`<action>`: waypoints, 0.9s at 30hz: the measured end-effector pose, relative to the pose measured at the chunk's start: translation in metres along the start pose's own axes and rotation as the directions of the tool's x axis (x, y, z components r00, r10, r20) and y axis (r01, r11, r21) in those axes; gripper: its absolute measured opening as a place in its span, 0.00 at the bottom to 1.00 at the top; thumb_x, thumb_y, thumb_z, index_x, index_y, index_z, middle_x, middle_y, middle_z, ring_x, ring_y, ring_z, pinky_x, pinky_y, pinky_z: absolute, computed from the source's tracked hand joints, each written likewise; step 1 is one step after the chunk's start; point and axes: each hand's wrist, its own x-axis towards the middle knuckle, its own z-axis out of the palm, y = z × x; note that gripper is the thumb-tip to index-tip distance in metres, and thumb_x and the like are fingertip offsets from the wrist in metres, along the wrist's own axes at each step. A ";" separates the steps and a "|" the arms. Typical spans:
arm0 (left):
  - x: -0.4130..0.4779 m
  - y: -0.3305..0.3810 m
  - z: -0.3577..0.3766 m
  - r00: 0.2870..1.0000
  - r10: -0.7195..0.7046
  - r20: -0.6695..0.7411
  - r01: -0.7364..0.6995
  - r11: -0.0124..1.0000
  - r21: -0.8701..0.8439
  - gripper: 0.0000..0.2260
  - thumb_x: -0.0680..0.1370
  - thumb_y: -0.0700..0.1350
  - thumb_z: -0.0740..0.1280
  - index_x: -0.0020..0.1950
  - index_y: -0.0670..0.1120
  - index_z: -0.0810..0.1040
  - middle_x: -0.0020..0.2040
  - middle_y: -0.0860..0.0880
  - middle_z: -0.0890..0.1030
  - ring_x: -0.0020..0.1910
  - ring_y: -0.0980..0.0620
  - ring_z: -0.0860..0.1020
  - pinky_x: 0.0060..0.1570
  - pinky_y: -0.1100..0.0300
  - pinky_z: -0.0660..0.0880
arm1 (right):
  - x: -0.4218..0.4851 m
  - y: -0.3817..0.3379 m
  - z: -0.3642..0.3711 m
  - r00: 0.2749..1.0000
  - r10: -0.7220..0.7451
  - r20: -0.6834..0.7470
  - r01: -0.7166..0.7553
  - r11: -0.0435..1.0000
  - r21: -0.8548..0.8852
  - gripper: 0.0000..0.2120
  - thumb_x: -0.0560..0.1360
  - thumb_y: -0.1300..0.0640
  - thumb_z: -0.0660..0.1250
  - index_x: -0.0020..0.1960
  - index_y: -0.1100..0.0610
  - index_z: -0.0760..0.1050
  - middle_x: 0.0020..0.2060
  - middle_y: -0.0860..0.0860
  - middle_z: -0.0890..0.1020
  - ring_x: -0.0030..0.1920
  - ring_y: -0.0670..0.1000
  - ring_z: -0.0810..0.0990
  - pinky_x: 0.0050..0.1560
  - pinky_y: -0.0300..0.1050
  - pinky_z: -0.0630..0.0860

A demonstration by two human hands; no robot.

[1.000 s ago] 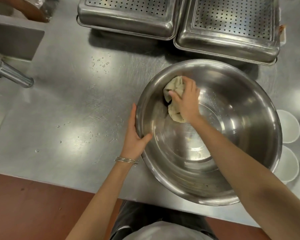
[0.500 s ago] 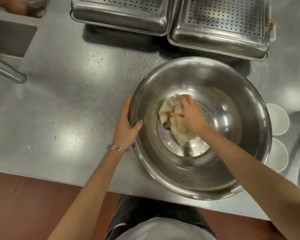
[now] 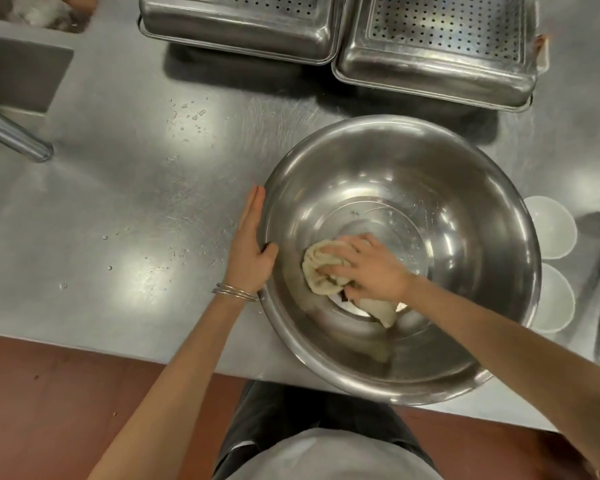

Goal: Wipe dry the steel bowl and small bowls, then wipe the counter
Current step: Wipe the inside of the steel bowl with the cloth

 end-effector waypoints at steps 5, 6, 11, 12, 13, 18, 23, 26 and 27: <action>-0.023 0.003 0.007 0.989 -0.139 -0.057 0.129 0.979 -0.161 0.34 0.75 0.37 0.66 0.75 0.51 0.52 0.76 0.52 0.55 0.73 0.59 0.56 0.71 0.61 0.56 | 0.040 -0.007 -0.012 0.565 0.823 0.057 -0.803 0.532 0.270 0.26 0.71 0.41 0.66 0.67 0.48 0.67 0.68 0.56 0.67 0.64 0.63 0.65 0.62 0.59 0.67; -0.030 0.005 0.012 0.985 -0.152 -0.081 0.135 0.973 -0.189 0.34 0.75 0.36 0.66 0.75 0.51 0.52 0.76 0.52 0.56 0.73 0.57 0.56 0.72 0.56 0.56 | 0.047 -0.019 -0.012 0.523 0.847 0.092 -0.836 0.489 0.248 0.28 0.72 0.39 0.63 0.68 0.48 0.67 0.69 0.56 0.65 0.64 0.63 0.63 0.62 0.58 0.67; -0.032 0.002 0.015 0.977 -0.115 -0.178 0.092 0.987 -0.133 0.32 0.75 0.30 0.61 0.75 0.47 0.54 0.74 0.53 0.58 0.73 0.56 0.58 0.73 0.52 0.56 | 0.013 -0.037 0.008 0.974 0.220 -0.061 -0.212 0.970 0.116 0.23 0.69 0.47 0.66 0.63 0.45 0.71 0.67 0.54 0.69 0.58 0.62 0.67 0.50 0.54 0.73; -0.029 0.001 0.013 0.982 -0.099 -0.160 0.080 0.989 -0.122 0.32 0.75 0.29 0.61 0.75 0.46 0.54 0.73 0.53 0.58 0.73 0.56 0.57 0.73 0.54 0.55 | 0.002 -0.025 0.009 0.998 0.037 -0.048 -0.034 0.997 0.065 0.22 0.69 0.46 0.65 0.63 0.45 0.70 0.66 0.53 0.69 0.59 0.60 0.68 0.50 0.53 0.71; -0.026 0.001 0.012 0.986 -0.090 -0.141 0.073 0.991 -0.116 0.32 0.75 0.29 0.60 0.75 0.46 0.54 0.73 0.54 0.58 0.73 0.56 0.57 0.73 0.57 0.55 | -0.005 -0.009 0.008 0.996 -0.089 -0.026 0.089 0.996 -0.003 0.23 0.69 0.45 0.64 0.63 0.44 0.70 0.66 0.51 0.69 0.59 0.59 0.70 0.50 0.52 0.71; -0.017 0.001 0.011 0.990 -0.086 -0.109 0.069 0.987 -0.147 0.32 0.75 0.29 0.60 0.75 0.47 0.54 0.74 0.51 0.59 0.73 0.55 0.59 0.71 0.61 0.57 | 0.024 0.006 -0.012 0.832 0.552 0.052 -0.551 0.815 0.177 0.35 0.68 0.46 0.67 0.72 0.43 0.58 0.64 0.51 0.73 0.60 0.58 0.72 0.58 0.54 0.69; -0.013 0.002 0.010 0.990 -0.095 -0.105 0.079 0.986 -0.146 0.31 0.75 0.29 0.60 0.75 0.47 0.55 0.74 0.51 0.60 0.71 0.57 0.60 0.70 0.59 0.58 | 0.041 -0.051 -0.005 0.863 0.505 -0.020 -0.488 0.843 0.228 0.30 0.68 0.48 0.63 0.70 0.47 0.64 0.62 0.52 0.75 0.53 0.59 0.72 0.51 0.50 0.65; -0.009 0.001 0.006 0.996 -0.065 -0.063 0.057 0.990 -0.132 0.31 0.75 0.28 0.59 0.75 0.45 0.55 0.74 0.50 0.59 0.72 0.57 0.58 0.71 0.61 0.56 | 0.006 -0.057 0.006 0.981 0.192 -0.028 -0.183 0.962 0.202 0.24 0.70 0.46 0.62 0.66 0.45 0.69 0.66 0.49 0.72 0.61 0.57 0.68 0.56 0.52 0.61; -0.006 0.001 0.005 0.998 -0.058 -0.034 0.053 0.990 -0.133 0.31 0.75 0.28 0.59 0.75 0.45 0.54 0.75 0.50 0.59 0.72 0.56 0.58 0.71 0.61 0.56 | -0.006 -0.056 0.006 0.993 0.119 -0.012 -0.114 0.972 0.204 0.24 0.71 0.43 0.63 0.67 0.44 0.68 0.68 0.48 0.70 0.65 0.57 0.66 0.60 0.54 0.61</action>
